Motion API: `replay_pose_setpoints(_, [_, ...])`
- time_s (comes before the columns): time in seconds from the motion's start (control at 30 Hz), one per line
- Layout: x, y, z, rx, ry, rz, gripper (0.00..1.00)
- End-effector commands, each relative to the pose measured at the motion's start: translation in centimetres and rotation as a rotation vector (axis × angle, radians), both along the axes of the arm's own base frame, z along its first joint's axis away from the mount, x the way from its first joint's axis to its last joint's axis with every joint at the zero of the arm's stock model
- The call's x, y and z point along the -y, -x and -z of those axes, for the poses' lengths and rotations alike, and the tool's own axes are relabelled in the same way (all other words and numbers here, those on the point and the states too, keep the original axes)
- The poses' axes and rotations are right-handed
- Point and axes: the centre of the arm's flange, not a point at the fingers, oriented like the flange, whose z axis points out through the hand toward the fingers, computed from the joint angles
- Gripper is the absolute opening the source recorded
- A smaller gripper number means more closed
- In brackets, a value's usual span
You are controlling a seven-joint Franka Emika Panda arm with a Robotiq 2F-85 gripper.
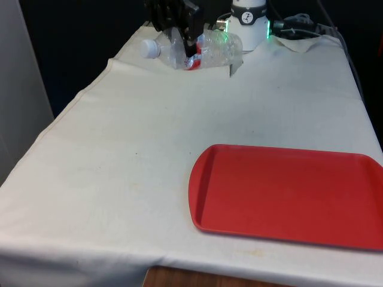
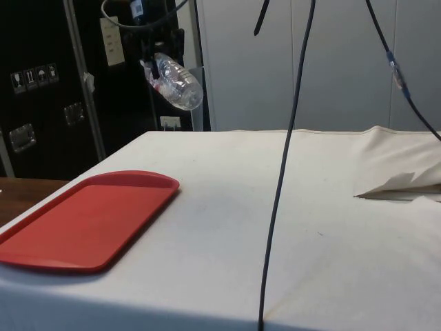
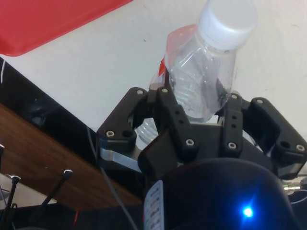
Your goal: Place the bottle upright on the tray.
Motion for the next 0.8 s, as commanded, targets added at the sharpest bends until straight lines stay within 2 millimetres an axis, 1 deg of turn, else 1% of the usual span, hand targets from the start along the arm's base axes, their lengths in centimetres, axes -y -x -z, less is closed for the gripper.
replay_pose_setpoints(0.0, [0.2,0.7,-0.5,0.018,0.006,0.000,0.35])
replay_pose_setpoints(0.1, [0.2,0.7,-0.5,0.021,0.007,0.001,0.35])
replay_pose_setpoints(0.13, [-0.1,0.0,0.0,0.003,0.001,-0.001,0.35])
replay_pose_setpoints(0.17, [0.2,0.6,-0.5,0.020,0.008,0.000,0.35])
replay_pose_setpoints(0.43, [0.0,0.1,0.1,-0.004,0.002,-0.001,0.35])
replay_pose_setpoints(0.57, [0.0,0.2,-0.1,0.000,0.002,-0.002,0.35])
replay_pose_setpoints(0.67, [0.2,0.5,-0.8,0.001,0.002,-0.001,0.35])
replay_pose_setpoints(0.7, [0.2,0.7,-1.3,0.001,0.000,-0.001,0.35])
replay_pose_setpoints(0.73, [0.2,0.3,-0.6,-0.007,-0.002,-0.002,0.35])
replay_pose_setpoints(0.77, [0.3,0.9,-1.6,0.001,-0.001,0.000,0.35])
